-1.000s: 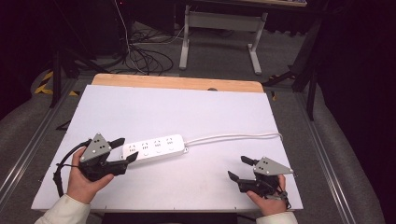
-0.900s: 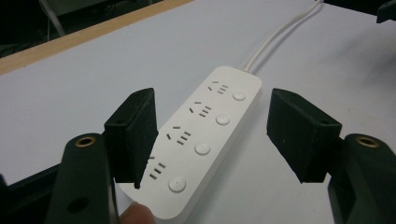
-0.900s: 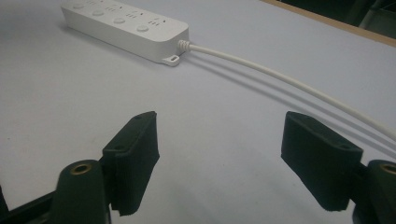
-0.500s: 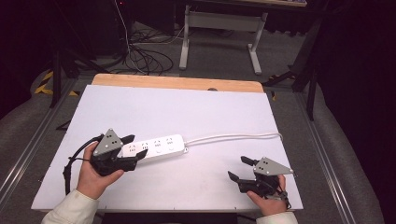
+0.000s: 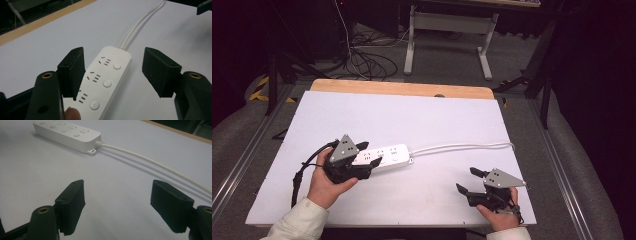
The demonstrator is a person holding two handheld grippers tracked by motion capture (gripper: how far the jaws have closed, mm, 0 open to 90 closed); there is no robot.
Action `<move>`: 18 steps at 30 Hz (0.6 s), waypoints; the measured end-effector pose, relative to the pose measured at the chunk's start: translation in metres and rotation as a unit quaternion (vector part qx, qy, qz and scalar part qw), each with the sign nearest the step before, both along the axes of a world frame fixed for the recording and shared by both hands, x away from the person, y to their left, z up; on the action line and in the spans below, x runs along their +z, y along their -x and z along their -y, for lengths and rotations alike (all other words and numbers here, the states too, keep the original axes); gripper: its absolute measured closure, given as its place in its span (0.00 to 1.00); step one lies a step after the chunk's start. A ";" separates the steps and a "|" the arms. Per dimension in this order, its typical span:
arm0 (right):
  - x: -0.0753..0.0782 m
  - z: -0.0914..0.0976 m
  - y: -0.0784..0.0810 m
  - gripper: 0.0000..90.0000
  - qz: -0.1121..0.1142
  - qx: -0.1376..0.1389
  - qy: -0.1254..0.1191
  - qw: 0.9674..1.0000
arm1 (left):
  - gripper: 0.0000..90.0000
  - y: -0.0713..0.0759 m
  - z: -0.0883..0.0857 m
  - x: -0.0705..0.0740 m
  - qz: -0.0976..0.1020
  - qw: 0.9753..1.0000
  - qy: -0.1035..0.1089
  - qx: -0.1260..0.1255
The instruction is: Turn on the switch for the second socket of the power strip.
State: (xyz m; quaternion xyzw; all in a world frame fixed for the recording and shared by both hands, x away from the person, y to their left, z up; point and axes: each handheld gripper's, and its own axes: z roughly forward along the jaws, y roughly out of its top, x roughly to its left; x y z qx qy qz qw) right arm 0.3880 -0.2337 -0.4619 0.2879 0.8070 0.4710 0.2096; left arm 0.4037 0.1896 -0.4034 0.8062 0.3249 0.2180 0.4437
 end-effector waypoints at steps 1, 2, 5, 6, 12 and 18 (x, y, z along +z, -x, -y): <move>0.000 0.000 0.000 0.31 0.000 0.000 0.000 1.000 | 0.39 -0.001 0.002 0.000 -0.001 1.000 0.000 -0.001; 0.000 0.000 0.000 0.31 0.000 0.000 0.000 1.000 | 0.40 -0.003 0.005 -0.001 0.000 1.000 -0.002 -0.004; -0.001 0.000 0.000 0.31 -0.001 0.000 0.001 1.000 | 0.40 -0.005 0.008 -0.001 -0.001 1.000 -0.003 -0.006; -0.001 0.000 -0.001 0.31 -0.002 0.000 0.002 1.000 | 0.40 -0.006 0.010 -0.001 -0.002 1.000 -0.002 -0.008; -0.001 0.000 -0.001 0.31 -0.001 -0.001 0.001 1.000 | 0.42 -0.012 0.017 -0.002 0.001 1.000 -0.006 -0.015; -0.001 0.000 0.000 0.32 -0.002 0.002 0.001 1.000 | 0.57 -0.015 0.017 -0.005 -0.004 1.000 -0.005 -0.020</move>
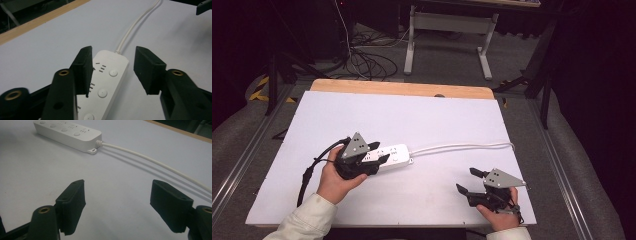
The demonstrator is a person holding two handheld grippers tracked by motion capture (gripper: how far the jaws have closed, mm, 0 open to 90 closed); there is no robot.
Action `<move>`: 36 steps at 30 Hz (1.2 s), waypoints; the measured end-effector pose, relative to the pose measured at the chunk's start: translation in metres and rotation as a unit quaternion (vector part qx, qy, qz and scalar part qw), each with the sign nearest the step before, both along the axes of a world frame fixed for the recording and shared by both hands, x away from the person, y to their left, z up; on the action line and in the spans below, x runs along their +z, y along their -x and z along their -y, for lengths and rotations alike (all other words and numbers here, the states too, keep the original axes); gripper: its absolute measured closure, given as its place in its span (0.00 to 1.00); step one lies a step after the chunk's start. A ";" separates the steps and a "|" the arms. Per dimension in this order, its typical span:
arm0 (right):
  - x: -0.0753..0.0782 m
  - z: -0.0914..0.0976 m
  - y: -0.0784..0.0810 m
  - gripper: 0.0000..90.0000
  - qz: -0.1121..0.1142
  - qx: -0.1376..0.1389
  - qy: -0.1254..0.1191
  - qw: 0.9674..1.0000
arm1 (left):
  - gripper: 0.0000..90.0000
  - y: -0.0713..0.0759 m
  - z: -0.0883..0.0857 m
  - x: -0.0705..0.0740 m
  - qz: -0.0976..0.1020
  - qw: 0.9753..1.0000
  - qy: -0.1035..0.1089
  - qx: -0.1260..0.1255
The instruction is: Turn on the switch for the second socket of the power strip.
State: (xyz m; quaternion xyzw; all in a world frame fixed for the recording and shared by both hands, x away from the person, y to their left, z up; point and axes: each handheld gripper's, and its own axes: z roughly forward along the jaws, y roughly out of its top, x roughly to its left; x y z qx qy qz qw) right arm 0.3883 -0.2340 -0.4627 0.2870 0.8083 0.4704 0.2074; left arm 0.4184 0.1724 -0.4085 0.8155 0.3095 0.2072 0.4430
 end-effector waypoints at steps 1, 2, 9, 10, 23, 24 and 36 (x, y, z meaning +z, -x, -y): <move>0.000 0.000 0.000 0.32 0.000 0.000 0.000 1.000 | 0.62 0.000 0.000 0.000 0.000 1.000 0.000 0.000; 0.000 0.000 0.000 0.32 0.000 0.000 0.000 1.000 | 0.62 -0.001 -0.001 0.000 -0.008 1.000 0.003 -0.004; 0.000 0.000 0.000 0.32 0.000 0.000 0.000 1.000 | 0.82 -0.007 -0.001 -0.002 -0.031 0.999 0.006 0.013; 0.000 0.000 0.000 0.32 0.000 0.000 0.001 1.000 | 0.86 -0.008 -0.001 -0.002 -0.033 0.999 -0.001 0.014; 0.000 0.001 0.000 0.32 0.004 0.003 0.003 1.000 | 1.00 -0.021 0.001 -0.010 -0.091 0.996 -0.009 0.026; 0.000 0.001 0.000 0.32 0.004 0.003 0.003 1.000 | 1.00 -0.022 0.001 -0.011 -0.098 0.995 -0.009 0.028; 0.000 0.001 0.000 0.32 0.004 0.005 0.004 1.000 | 1.00 -0.036 0.004 -0.023 -0.166 0.985 -0.029 0.027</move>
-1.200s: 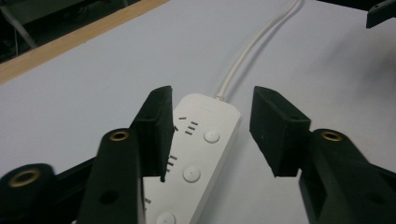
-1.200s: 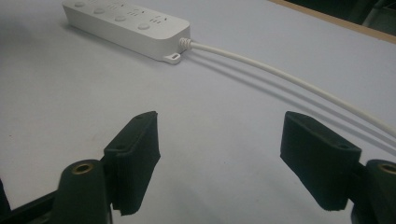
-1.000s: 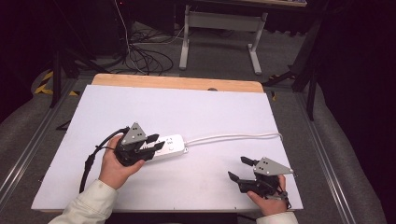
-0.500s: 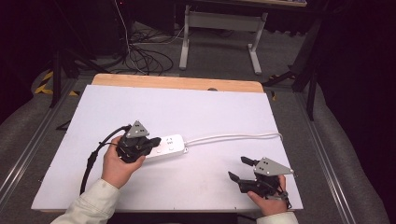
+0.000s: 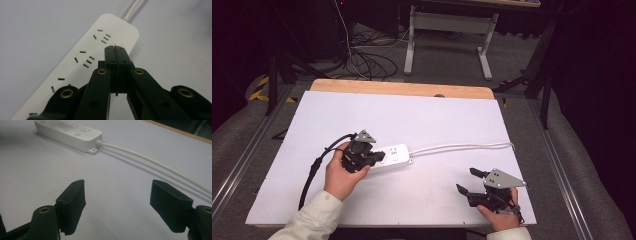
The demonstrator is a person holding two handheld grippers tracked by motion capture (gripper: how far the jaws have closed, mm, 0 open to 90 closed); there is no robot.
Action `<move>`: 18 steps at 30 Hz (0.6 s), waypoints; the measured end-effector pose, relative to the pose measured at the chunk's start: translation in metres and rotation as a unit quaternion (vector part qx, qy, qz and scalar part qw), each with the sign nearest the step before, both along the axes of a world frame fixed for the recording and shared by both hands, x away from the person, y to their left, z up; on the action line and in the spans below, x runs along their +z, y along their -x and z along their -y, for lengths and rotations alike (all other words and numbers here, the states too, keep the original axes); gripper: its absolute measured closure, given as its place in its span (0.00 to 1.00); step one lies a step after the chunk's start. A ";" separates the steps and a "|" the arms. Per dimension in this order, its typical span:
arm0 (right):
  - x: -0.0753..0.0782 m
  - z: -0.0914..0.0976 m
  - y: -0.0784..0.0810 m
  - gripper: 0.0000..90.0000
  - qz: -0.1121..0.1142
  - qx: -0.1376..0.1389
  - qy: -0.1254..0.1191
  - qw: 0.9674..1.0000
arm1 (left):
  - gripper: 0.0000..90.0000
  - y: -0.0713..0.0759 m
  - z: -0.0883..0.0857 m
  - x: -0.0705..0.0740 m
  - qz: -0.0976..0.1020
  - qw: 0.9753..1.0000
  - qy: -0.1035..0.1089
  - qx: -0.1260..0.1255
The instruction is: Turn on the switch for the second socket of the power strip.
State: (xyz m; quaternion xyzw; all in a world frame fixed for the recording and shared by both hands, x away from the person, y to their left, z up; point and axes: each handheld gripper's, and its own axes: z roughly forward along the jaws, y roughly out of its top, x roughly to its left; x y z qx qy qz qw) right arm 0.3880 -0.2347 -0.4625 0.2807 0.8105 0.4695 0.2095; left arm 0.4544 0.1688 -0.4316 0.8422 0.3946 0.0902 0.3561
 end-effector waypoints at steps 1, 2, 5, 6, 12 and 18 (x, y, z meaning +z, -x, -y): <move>0.000 0.000 0.000 0.32 0.000 0.000 -0.001 1.000 | 1.00 -0.001 0.001 -0.002 -0.005 1.000 -0.004 -0.002; 0.000 0.000 0.000 0.32 0.000 0.000 -0.001 1.000 | 1.00 -0.001 0.001 -0.002 -0.005 1.000 -0.004 -0.002; 0.000 0.000 0.000 0.32 0.000 0.000 -0.001 1.000 | 1.00 -0.003 0.003 -0.005 -0.010 1.000 -0.015 0.002; 0.000 0.000 0.000 0.32 0.000 0.000 -0.001 1.000 | 1.00 -0.003 0.003 -0.005 -0.012 1.000 -0.016 0.002; 0.000 0.000 0.000 0.32 -0.001 0.001 0.000 1.000 | 1.00 -0.005 0.006 -0.009 -0.013 0.999 -0.032 0.004; 0.000 0.000 0.000 0.32 0.000 0.001 0.001 1.000 | 1.00 -0.007 0.008 -0.012 -0.017 0.999 -0.039 0.005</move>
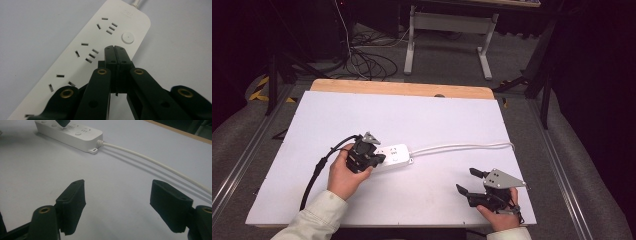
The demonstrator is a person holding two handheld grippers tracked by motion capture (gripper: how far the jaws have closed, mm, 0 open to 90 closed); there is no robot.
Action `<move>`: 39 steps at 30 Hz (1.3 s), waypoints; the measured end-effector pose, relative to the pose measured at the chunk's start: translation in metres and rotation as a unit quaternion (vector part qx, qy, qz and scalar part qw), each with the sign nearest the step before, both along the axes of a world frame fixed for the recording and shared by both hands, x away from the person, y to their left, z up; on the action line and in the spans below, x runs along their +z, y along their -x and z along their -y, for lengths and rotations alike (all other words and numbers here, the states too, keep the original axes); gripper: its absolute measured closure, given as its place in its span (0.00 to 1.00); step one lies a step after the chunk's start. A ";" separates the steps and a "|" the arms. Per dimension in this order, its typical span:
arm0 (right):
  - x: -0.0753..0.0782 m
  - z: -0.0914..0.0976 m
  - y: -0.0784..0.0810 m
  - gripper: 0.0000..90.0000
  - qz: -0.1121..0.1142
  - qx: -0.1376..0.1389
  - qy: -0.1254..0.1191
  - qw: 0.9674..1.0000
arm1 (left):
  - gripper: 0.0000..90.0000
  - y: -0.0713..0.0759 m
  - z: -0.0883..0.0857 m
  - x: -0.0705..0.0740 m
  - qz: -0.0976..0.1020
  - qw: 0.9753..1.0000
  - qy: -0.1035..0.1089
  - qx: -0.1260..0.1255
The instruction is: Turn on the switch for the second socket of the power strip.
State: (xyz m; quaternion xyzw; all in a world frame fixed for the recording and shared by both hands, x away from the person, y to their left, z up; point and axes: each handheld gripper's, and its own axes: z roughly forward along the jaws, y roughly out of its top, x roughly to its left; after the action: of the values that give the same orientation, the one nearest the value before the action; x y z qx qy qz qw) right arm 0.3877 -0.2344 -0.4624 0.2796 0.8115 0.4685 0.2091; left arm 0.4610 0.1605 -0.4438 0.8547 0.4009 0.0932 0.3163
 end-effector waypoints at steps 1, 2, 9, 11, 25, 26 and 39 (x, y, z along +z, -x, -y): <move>0.000 0.000 0.000 0.32 0.000 0.000 0.000 1.000 | 1.00 0.000 0.000 0.000 0.000 1.000 0.000 0.000; 0.000 0.000 0.000 0.32 -0.001 0.000 0.000 1.000 | 1.00 0.000 0.001 -0.001 -0.001 1.000 -0.001 0.001; 0.000 0.000 0.000 0.32 0.000 0.000 0.000 1.000 | 1.00 0.000 0.003 -0.003 0.007 1.000 -0.008 0.001; 0.000 0.000 0.000 0.32 0.000 0.001 0.000 1.000 | 1.00 0.000 0.004 -0.003 0.009 1.000 -0.008 0.002; -0.001 -0.001 0.000 0.32 -0.002 0.000 -0.001 1.000 | 1.00 0.004 0.007 -0.005 0.025 1.000 -0.018 0.003; -0.001 -0.001 0.000 0.32 -0.002 0.000 -0.001 1.000 | 1.00 0.004 0.007 -0.005 0.028 0.999 -0.022 0.000; -0.001 -0.001 0.000 0.32 -0.002 0.002 0.000 1.000 | 1.00 0.006 0.007 -0.008 0.037 0.999 -0.022 0.001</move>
State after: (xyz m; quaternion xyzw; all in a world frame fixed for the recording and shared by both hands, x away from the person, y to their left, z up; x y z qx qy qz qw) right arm 0.3873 -0.2332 -0.4631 0.2791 0.8123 0.4684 0.2071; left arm 0.4546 0.1539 -0.4519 0.8572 0.3876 0.1334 0.3118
